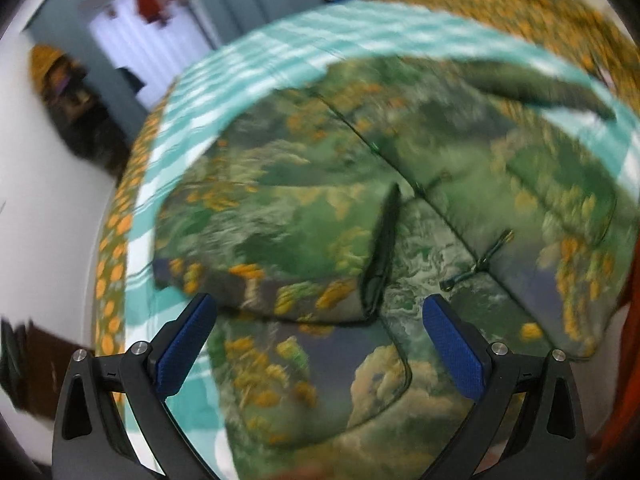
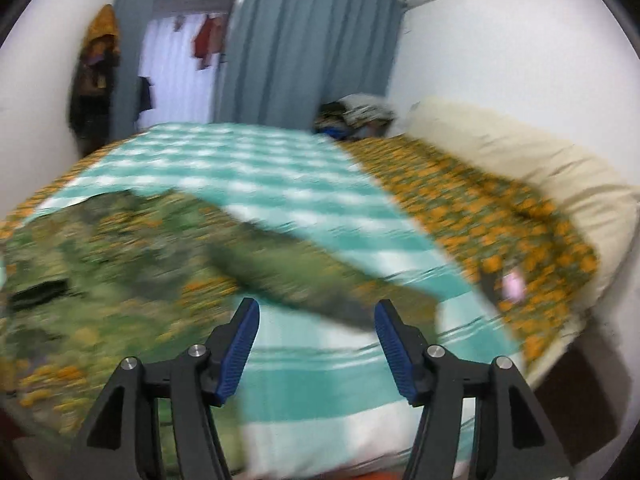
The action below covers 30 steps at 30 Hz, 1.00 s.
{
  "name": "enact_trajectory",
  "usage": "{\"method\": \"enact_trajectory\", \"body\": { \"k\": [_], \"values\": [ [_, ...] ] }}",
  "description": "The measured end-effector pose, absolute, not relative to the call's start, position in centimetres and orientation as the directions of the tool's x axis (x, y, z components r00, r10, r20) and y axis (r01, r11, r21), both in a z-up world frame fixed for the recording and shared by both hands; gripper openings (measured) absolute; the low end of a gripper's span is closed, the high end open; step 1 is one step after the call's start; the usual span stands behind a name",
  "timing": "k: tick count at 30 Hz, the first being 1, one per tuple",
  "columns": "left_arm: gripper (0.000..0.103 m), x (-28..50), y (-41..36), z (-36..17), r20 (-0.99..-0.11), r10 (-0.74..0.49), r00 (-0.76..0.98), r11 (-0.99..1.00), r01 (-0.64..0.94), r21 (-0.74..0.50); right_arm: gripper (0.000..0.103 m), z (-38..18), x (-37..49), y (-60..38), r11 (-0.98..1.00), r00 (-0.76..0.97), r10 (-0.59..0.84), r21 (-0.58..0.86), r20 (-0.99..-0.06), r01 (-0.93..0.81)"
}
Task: Fold large clothes
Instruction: 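Lay the sleeve out flat with the right tool while the left tool grasps the jacket front edge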
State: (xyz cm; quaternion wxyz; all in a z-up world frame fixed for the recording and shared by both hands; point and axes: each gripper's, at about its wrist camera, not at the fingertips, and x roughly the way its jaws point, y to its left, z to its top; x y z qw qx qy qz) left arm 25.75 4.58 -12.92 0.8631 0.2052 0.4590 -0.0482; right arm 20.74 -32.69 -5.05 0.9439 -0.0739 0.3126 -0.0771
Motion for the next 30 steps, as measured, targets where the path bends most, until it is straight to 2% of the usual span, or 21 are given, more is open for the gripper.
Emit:
{"method": "enact_trajectory", "body": {
  "k": [5,8,10,12,13,15,16,18,25,28,30],
  "values": [
    [0.102,29.6,3.9,-17.0,-0.852,0.122,0.510,0.897,0.311,0.315,0.061,-7.5,19.6,-27.2,0.997,0.767,-0.036,-0.079,-0.641,-0.019],
    [0.100,30.8,4.0,-18.7,-0.864,0.127,0.486,0.895,0.319,0.311,0.061,-8.0,18.7,-24.1,0.989,0.759,0.035,-0.088,-0.650,-0.122],
    [0.083,31.1,4.5,-19.2,-0.880,0.108,0.463,0.902,0.326,0.282,0.061,-8.1,17.9,-22.7,0.977,0.765,0.051,-0.126,-0.642,-0.171],
    [0.059,31.0,5.2,-19.1,-0.901,0.057,0.430,0.916,0.337,0.219,0.061,-8.2,17.1,-22.0,0.969,0.772,0.054,-0.155,-0.633,-0.195],
    [0.052,30.8,5.6,-18.9,-0.906,0.025,0.423,0.923,0.339,0.184,0.061,-8.4,16.8,-21.9,0.967,0.772,0.058,-0.158,-0.632,-0.202],
    [0.026,30.4,6.4,-18.5,-0.907,-0.025,0.420,0.934,0.334,0.129,0.061,-8.9,16.5,-21.8,0.968,0.765,0.067,-0.145,-0.641,-0.206],
    [0.020,30.1,6.8,-18.1,-0.904,-0.044,0.425,0.939,0.326,0.108,0.061,-9.0,16.6,-21.8,0.969,0.760,0.071,-0.135,-0.646,-0.205],
    [0.015,29.7,7.8,-17.0,-0.889,-0.056,0.454,0.953,0.290,0.088,0.061,-9.5,16.8,-21.9,0.972,0.746,0.074,-0.119,-0.662,-0.202],
    [0.013,27.4,14.8,-9.6,-0.801,-0.066,0.595,0.994,0.108,-0.002,0.061,-9.4,16.7,-22.2,0.975,0.755,0.070,-0.115,-0.652,-0.189],
    [0.013,26.4,20.5,-6.7,-0.764,-0.013,0.645,0.999,-0.023,-0.037,0.061,-9.4,16.7,-22.5,0.978,0.759,0.064,-0.112,-0.648,-0.178],
    [0.013,25.7,25.4,-5.6,-0.756,0.068,0.651,0.988,-0.151,-0.041,0.061,-9.6,17.0,-22.8,0.980,0.755,0.062,-0.103,-0.652,-0.169]
  ]
}}
